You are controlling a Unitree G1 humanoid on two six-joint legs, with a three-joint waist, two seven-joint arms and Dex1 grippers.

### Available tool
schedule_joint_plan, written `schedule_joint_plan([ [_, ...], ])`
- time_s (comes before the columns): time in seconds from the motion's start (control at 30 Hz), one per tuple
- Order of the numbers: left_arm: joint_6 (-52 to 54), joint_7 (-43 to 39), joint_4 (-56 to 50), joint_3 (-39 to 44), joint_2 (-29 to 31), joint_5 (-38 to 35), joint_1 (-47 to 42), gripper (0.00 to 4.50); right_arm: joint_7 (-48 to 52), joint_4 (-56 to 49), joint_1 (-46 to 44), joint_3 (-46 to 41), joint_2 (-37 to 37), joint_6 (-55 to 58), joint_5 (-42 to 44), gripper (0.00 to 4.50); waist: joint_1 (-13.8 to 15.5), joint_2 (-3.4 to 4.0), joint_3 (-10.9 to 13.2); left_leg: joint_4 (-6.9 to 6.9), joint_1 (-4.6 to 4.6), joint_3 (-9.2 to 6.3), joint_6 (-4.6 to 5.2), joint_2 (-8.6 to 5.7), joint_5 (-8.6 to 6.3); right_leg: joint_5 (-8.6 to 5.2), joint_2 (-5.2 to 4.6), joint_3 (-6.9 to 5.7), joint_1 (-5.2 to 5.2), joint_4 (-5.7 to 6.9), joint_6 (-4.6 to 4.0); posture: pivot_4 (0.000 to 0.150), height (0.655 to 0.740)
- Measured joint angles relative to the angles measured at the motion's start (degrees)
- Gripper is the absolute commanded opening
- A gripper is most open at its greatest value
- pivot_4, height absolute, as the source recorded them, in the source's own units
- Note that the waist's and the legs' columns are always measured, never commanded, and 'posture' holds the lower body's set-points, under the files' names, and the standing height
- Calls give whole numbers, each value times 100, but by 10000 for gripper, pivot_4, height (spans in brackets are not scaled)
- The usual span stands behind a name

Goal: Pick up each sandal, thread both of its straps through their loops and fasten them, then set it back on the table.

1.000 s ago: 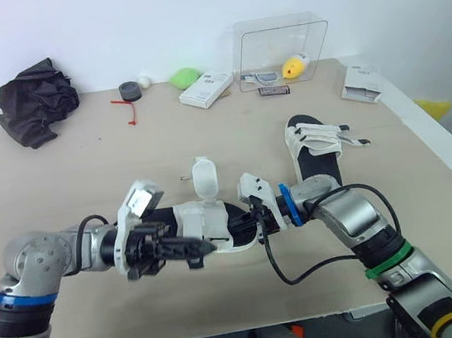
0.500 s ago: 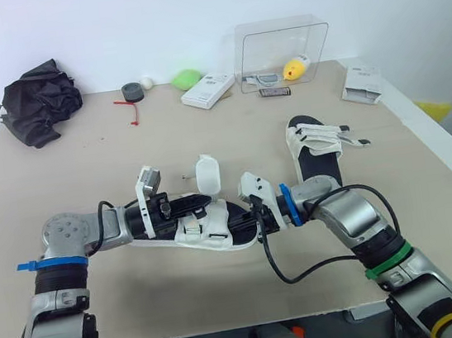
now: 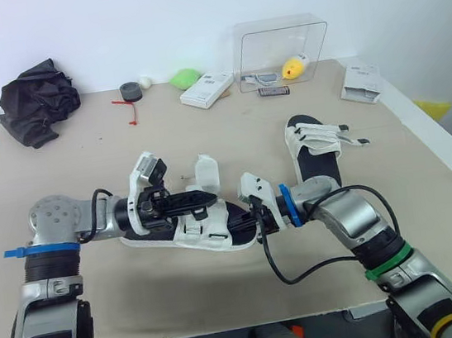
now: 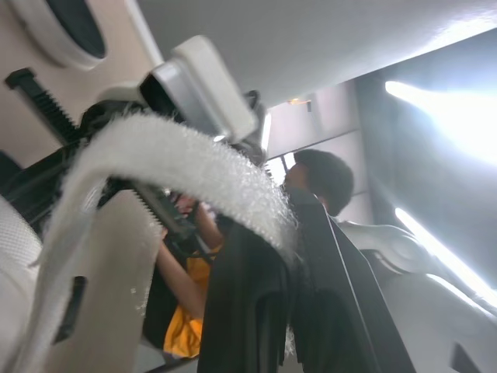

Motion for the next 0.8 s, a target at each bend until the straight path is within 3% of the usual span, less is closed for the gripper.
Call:
schedule_joint_plan([
  [0.17,-705,-42,845,-353,-60,1190,-22,355,-10,-4,5,-2,4,0,0,0,1,-1,0,0,-1,-3,0,-1,0,0,0,-1,0,0,0,1500,7400],
  [0.4,-997,-531,1240,-501,-283,1890,-353,355,-99,-52,53,-12,-14,5,0,0,9,1,-2,1,3,-18,-2,-21,2,2,-6,2,3,0,2,1500,7400],
  [0.5,-1040,-614,1445,-494,-441,2066,-540,9729,-109,-80,72,-28,-30,12,0,0,13,0,-2,2,2,-23,-2,-26,2,3,-8,2,4,0,4,1500,7400],
  [0.77,-1136,-683,1751,-208,-519,2338,-840,44223,-97,-102,81,-26,-5,14,6,0,4,1,-2,-2,1,-27,-3,-28,1,2,-6,5,1,-1,8,1500,7400],
  [0.8,-1160,-682,1789,-167,-517,2372,-854,44788,-94,-102,80,-26,-5,14,6,0,4,1,-2,-3,1,-27,-4,-28,1,2,-6,5,1,-1,8,1500,7400],
])
